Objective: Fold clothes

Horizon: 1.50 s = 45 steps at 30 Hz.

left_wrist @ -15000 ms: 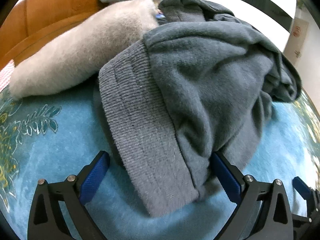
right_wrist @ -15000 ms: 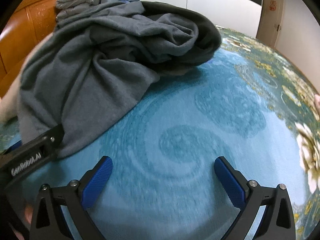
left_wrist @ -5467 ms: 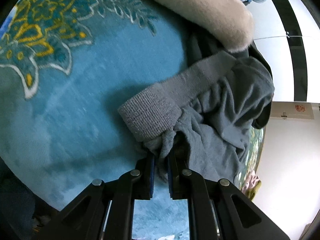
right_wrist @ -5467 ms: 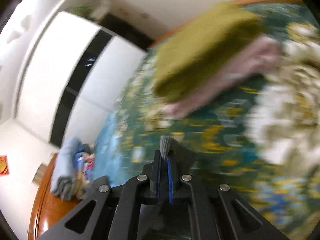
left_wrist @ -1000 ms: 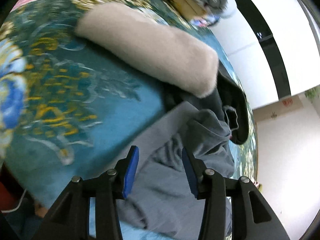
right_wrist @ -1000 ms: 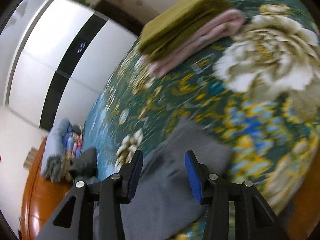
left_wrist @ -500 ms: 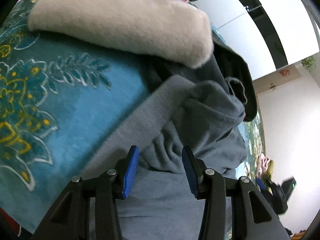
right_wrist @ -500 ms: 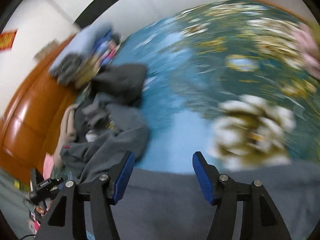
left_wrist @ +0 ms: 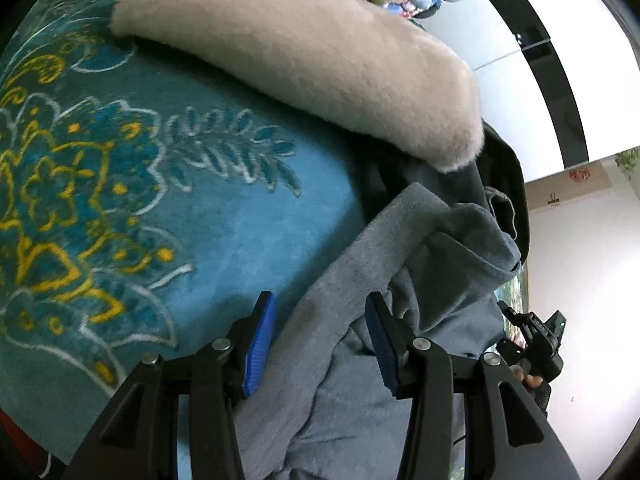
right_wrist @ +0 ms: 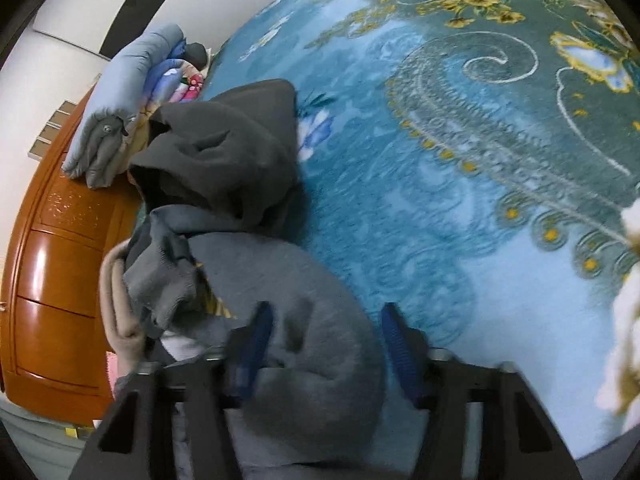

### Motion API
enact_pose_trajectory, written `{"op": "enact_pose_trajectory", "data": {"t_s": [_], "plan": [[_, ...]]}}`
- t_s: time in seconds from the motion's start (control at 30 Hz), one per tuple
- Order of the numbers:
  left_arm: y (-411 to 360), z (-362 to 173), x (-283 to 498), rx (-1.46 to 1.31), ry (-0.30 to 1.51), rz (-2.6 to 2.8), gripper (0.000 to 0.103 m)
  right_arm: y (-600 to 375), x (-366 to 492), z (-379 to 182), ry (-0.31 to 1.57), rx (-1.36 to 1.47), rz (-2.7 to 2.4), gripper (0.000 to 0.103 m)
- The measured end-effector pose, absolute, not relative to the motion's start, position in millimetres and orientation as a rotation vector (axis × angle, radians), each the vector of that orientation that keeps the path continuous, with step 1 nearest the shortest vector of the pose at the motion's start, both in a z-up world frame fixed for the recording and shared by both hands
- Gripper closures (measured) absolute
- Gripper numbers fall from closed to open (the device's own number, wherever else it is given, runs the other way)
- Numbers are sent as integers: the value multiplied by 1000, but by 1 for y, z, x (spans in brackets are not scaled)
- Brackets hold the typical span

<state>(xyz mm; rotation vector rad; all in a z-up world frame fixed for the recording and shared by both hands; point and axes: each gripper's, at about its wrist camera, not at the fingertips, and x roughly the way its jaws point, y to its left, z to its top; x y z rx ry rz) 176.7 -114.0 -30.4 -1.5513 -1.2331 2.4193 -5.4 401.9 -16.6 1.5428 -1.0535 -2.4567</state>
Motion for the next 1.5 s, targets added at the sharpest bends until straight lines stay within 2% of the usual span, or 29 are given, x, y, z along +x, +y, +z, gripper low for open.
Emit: {"op": "enact_pose_trajectory", "data": {"t_s": [0.03, 0.07, 0.1, 0.27, 0.43, 0.5, 0.57, 0.63, 0.67, 0.7, 0.87, 1.03, 1.07, 1.1, 1.13, 1.27, 1.37, 1.5], "plan": [[-112, -30, 174, -1552, -1228, 2418, 55, 398, -2, -11, -1033, 1521, -2466, 81], [-110, -29, 171, -1551, -1224, 2421, 51, 395, 2, -5, -1012, 1498, -2476, 91], [-108, -29, 169, -1548, -1221, 2425, 49, 391, 7, 3, -979, 1461, -2483, 95], [-103, -27, 168, -1538, -1201, 2434, 45, 356, 43, 53, -738, 1258, -2473, 99], [-107, -28, 174, -1528, -1226, 2424, 45, 317, 63, 62, -495, 1274, -2422, 100], [-106, -27, 175, -1523, -1223, 2426, 45, 308, 55, 62, -411, 1287, -2455, 95], [-106, -24, 177, -1516, -1217, 2427, 45, 304, 41, 64, -413, 1280, -2467, 96], [-107, -22, 181, -1503, -1228, 2422, 45, 297, 18, 66, -428, 1270, -2476, 81], [-108, -21, 182, -1496, -1235, 2418, 45, 292, 6, 67, -424, 1280, -2477, 61], [-108, -19, 184, -1489, -1242, 2415, 45, 286, -6, 68, -416, 1284, -2491, 51], [-110, -14, 197, -1483, -1244, 2407, 45, 247, -63, 71, -350, 1336, -2525, 49], [-121, -11, 202, -1478, -1273, 2399, 45, 219, -89, 55, -182, 1497, -2553, 50], [-123, -11, 200, -1479, -1275, 2399, 45, 218, -92, 51, -156, 1528, -2561, 63], [-124, -10, 198, -1479, -1278, 2399, 45, 225, -93, 50, -204, 1545, -2560, 89], [-125, -11, 198, -1480, -1283, 2396, 45, 232, -93, 49, -261, 1559, -2558, 95], [-124, -14, 194, -1480, -1312, 2381, 45, 297, -76, 69, -735, 1417, -2468, 96], [-118, -12, 189, -1471, -1308, 2381, 45, 356, -53, 105, -988, 1226, -2421, 97], [-113, -7, 186, -1455, -1290, 2384, 45, 453, 0, 173, -1164, 972, -2466, 97]]}}
